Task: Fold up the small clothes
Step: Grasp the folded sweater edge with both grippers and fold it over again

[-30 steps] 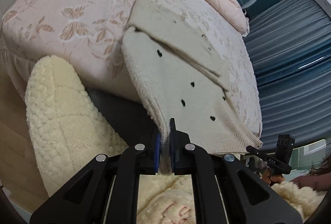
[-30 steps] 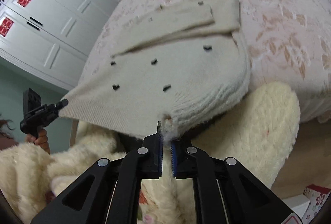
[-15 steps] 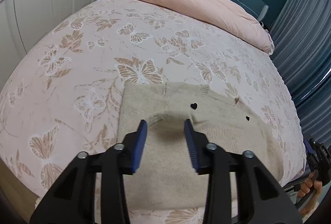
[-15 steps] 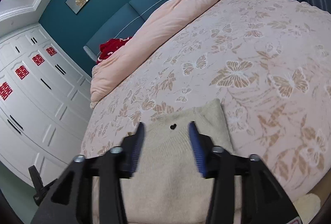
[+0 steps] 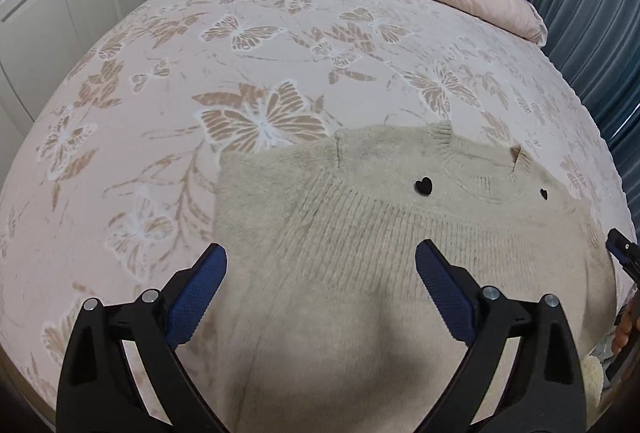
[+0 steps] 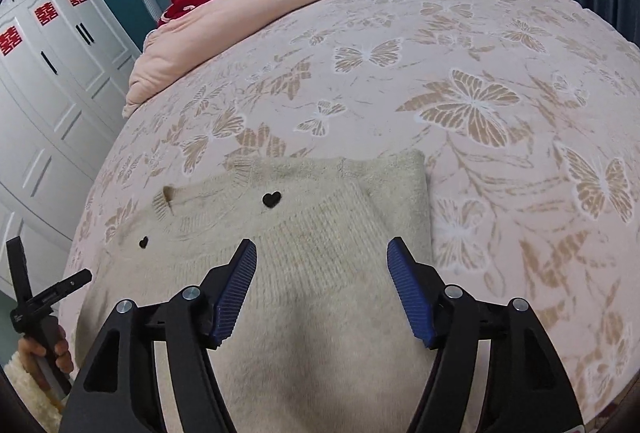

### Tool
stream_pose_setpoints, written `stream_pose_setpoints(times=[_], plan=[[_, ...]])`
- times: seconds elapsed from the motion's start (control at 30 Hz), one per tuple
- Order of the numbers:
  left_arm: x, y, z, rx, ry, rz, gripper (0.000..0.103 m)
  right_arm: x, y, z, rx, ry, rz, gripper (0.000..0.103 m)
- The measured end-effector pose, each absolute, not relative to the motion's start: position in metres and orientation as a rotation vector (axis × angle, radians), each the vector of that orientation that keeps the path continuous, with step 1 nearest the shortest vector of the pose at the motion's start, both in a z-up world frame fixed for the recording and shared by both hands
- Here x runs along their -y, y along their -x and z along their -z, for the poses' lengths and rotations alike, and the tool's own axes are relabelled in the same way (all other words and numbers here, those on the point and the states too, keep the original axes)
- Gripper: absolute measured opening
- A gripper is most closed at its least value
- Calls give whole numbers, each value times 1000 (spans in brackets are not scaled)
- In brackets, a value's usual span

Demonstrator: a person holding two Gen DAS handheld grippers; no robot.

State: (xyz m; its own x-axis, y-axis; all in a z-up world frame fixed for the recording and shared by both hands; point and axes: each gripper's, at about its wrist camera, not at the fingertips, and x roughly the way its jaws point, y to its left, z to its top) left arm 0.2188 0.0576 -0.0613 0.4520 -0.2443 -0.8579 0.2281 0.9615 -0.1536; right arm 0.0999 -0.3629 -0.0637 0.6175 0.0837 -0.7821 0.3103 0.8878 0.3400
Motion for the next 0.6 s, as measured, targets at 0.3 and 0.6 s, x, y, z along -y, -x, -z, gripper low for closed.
stream_pose_setpoints(times=[0.3, 0.6], plan=[[-40, -234, 84, -1150, -23, 359, 11, 356, -117, 90, -1014, -376, 180, 20], [-46, -227, 76, -1138, 34, 350, 10, 371, -123, 92, -987, -480, 198, 67]])
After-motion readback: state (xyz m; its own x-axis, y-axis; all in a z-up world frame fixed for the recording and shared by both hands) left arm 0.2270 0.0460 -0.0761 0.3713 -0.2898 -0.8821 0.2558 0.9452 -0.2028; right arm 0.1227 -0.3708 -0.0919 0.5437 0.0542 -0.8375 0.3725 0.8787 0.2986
